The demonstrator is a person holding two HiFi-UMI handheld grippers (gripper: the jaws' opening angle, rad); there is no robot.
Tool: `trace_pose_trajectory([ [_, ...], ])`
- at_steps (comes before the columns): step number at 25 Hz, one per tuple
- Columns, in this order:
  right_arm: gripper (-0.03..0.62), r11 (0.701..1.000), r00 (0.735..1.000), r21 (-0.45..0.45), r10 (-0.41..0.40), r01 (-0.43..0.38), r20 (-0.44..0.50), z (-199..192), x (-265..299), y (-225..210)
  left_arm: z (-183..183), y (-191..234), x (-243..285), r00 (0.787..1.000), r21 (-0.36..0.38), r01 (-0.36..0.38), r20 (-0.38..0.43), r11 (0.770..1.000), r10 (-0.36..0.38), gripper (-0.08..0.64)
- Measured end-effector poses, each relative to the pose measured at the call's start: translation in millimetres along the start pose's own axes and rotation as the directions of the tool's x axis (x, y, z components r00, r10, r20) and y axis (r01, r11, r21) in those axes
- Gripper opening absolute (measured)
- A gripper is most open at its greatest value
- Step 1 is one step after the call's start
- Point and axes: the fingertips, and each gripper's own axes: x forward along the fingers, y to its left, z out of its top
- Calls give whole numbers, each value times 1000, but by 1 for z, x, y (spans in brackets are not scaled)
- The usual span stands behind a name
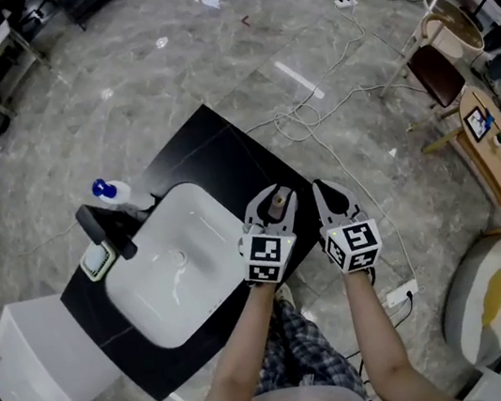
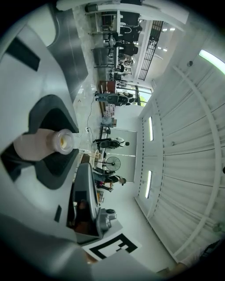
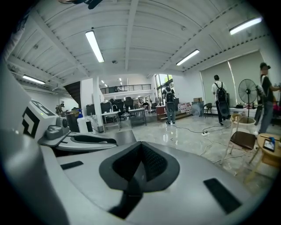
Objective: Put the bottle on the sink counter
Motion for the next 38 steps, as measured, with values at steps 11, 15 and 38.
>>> trace_pose_trajectory([
  [11, 15, 1000, 1000, 2, -28, 28, -14, -8, -10, -2, -9, -16, 9, 998, 67, 40, -49, 997, -37, 129],
  [15, 15, 999, 999, 10, -37, 37, -19, -12, -12, -3, -11, -21, 11, 997, 104, 55, -59, 993, -49, 129],
  [38, 15, 996, 996, 22, -90, 90, 8, -6, -37, -8, 14, -19, -20, 994, 82, 48, 92, 995, -55, 298],
])
